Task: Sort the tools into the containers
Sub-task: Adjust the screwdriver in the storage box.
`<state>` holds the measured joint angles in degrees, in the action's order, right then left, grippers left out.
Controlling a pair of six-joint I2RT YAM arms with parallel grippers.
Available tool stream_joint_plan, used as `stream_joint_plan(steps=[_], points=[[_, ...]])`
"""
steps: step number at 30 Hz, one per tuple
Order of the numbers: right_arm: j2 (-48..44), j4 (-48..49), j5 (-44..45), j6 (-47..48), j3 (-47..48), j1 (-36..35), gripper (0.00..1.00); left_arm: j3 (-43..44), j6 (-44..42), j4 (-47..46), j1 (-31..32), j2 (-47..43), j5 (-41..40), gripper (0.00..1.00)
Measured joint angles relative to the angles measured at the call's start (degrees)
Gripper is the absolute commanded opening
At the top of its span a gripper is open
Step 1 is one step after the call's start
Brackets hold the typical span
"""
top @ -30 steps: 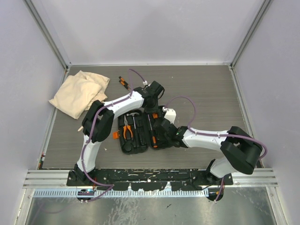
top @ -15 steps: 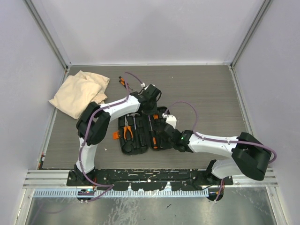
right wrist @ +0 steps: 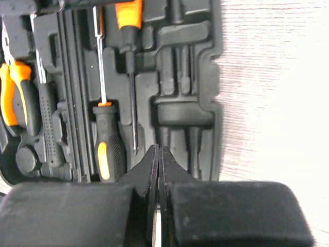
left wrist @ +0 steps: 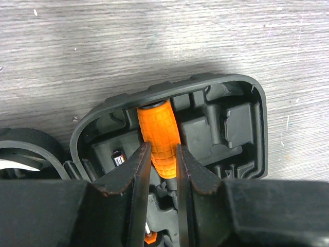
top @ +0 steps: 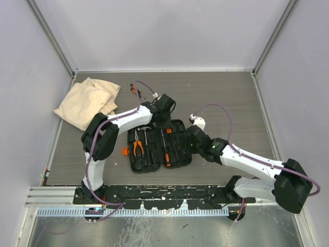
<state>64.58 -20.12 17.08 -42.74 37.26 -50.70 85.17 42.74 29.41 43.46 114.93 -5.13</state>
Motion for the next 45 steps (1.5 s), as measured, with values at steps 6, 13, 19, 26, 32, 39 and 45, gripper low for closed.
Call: stream_joint_plan(steps=[6,13,19,26,32,39,45], points=[[2.23,2.36,-6.93,1.09,-0.39,4.79,0.03,1.86,-0.31,4.09,0.04,0.0,0.44,0.3],[3.48,3.93,-10.84,1.73,-0.72,4.79,0.01,5.62,-1.2,8.02,0.04,0.0,0.59,0.31],[4.37,5.16,-12.44,1.66,-0.74,4.79,0.01,6.86,-1.57,8.26,0.04,0.07,0.72,0.3],[6.45,7.28,-13.62,0.98,-1.29,4.79,0.01,6.86,-1.57,8.57,0.04,1.2,0.9,0.28],[8.37,8.85,-14.47,0.57,-1.46,4.52,0.01,6.86,-1.55,8.59,0.04,2.84,1.14,0.27],[9.84,10.23,-16.06,0.57,-1.51,4.11,0.01,6.86,-1.51,8.31,0.04,3.23,1.57,0.26],[11.34,10.62,-16.72,0.57,-1.51,3.61,0.01,6.86,-1.46,8.28,0.04,3.26,1.73,0.25]])
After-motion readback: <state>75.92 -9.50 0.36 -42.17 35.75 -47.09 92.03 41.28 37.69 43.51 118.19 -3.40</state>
